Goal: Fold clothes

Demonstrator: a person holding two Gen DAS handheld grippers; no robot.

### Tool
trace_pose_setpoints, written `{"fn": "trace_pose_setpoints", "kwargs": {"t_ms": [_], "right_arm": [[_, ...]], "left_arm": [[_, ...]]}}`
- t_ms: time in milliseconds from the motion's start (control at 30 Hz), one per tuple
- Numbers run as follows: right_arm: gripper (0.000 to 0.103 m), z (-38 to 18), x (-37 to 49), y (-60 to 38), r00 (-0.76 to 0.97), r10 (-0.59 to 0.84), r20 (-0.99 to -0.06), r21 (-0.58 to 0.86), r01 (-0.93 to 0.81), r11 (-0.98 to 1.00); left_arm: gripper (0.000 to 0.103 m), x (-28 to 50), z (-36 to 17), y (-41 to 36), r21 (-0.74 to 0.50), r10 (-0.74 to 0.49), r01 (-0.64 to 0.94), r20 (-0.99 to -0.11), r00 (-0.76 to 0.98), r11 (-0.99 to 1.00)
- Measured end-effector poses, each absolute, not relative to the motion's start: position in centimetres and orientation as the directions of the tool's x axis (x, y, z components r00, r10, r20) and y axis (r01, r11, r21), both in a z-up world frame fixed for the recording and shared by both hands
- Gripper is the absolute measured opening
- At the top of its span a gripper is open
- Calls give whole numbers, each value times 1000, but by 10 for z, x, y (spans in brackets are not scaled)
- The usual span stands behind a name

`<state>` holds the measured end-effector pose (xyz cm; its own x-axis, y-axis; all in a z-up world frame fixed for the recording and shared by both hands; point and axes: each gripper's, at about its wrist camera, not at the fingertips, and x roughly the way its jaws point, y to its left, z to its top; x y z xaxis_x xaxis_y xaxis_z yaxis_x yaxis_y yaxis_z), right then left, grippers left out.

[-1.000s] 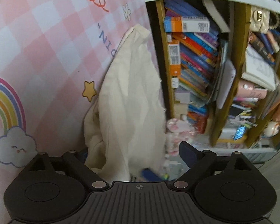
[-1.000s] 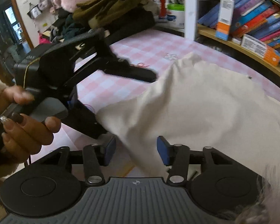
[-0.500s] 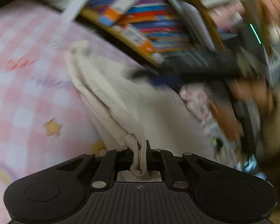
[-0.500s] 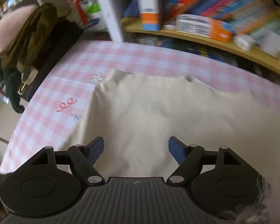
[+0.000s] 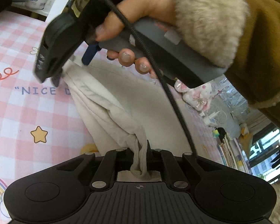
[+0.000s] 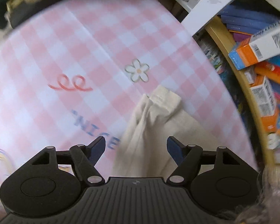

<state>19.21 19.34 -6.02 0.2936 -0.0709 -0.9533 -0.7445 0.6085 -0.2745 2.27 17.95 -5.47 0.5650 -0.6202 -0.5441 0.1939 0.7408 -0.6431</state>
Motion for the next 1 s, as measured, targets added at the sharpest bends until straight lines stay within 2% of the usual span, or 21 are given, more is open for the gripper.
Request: {"fn": "trace_pose_setpoints", "kwargs": {"t_ms": [33,67,133,433,700,1000], "right_arm": [[56,-62,193,192,297,-84,-951,-285,-740,609],[33,-64,195,191,301,-97,-949,-296,-736,609],[8,-62,199,180,274,-81,-958,-261,-722,641],[6,9,204,97,342,54,-938,-199,-659,725],[6,56,199,7,434,45,-900,-230,-561,795],[6,72,189,-100,490,125,-863,-183,-533,826]], "left_arm": [[7,22,-54,180,-642,-621,199,-541,567,740],[7,21,-53,181,-637,-621,208,-538,570,743],[6,19,-49,181,-625,-620,226,-532,577,747],[5,12,-18,162,-575,-660,368,-457,596,731],[5,21,1,111,-539,-711,481,-393,583,692],[5,17,27,8,-449,-676,508,-424,603,735]]}}
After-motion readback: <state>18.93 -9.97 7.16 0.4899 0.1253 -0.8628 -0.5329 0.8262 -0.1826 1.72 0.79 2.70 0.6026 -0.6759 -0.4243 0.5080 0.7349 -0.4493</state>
